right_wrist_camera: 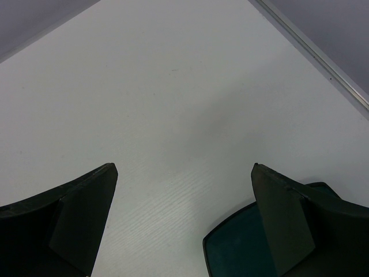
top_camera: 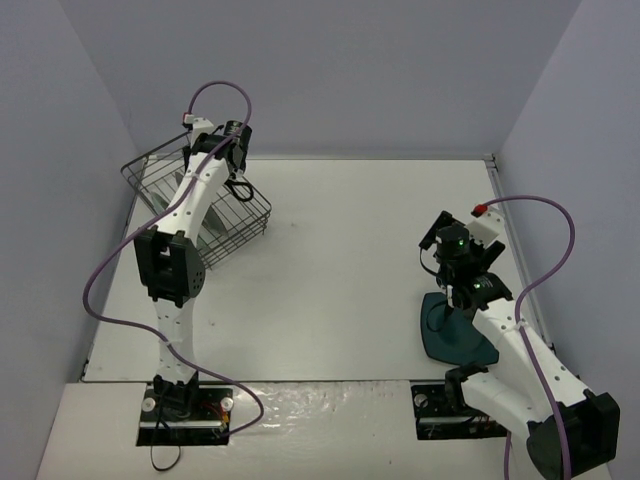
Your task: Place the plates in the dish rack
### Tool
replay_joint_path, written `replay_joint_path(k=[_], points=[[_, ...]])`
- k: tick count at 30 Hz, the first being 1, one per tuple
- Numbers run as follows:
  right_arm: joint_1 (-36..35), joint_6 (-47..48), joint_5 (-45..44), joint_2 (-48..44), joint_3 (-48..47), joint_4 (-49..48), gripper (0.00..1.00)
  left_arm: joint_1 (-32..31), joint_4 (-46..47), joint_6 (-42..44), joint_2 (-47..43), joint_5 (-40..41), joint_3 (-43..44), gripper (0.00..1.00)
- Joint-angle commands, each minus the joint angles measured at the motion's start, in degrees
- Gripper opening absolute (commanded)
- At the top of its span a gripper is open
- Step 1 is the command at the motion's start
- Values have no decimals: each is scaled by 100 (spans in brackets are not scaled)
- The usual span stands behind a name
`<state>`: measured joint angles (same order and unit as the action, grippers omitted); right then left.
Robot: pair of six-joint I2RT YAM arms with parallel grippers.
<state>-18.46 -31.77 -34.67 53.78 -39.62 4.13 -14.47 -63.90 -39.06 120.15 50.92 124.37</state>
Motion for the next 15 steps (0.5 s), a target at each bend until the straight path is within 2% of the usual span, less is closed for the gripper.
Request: replay_joint_path(k=[1,9,13,15], points=[[-9,-49,-285,-52,-207,-196,100,138,-535,-259,-348,408,-67,0],[-9,-49,-251,-69,-213,-184,100,199,-175,-207,-519,51,-440,0],[-9,-49,-251,-125,-204,-184,100,216,-249,-190,-528,-21,-414,44],[-9,-54,-251,-142,-199,-184,100,216,-289,-195,-585,-27,-425,57]])
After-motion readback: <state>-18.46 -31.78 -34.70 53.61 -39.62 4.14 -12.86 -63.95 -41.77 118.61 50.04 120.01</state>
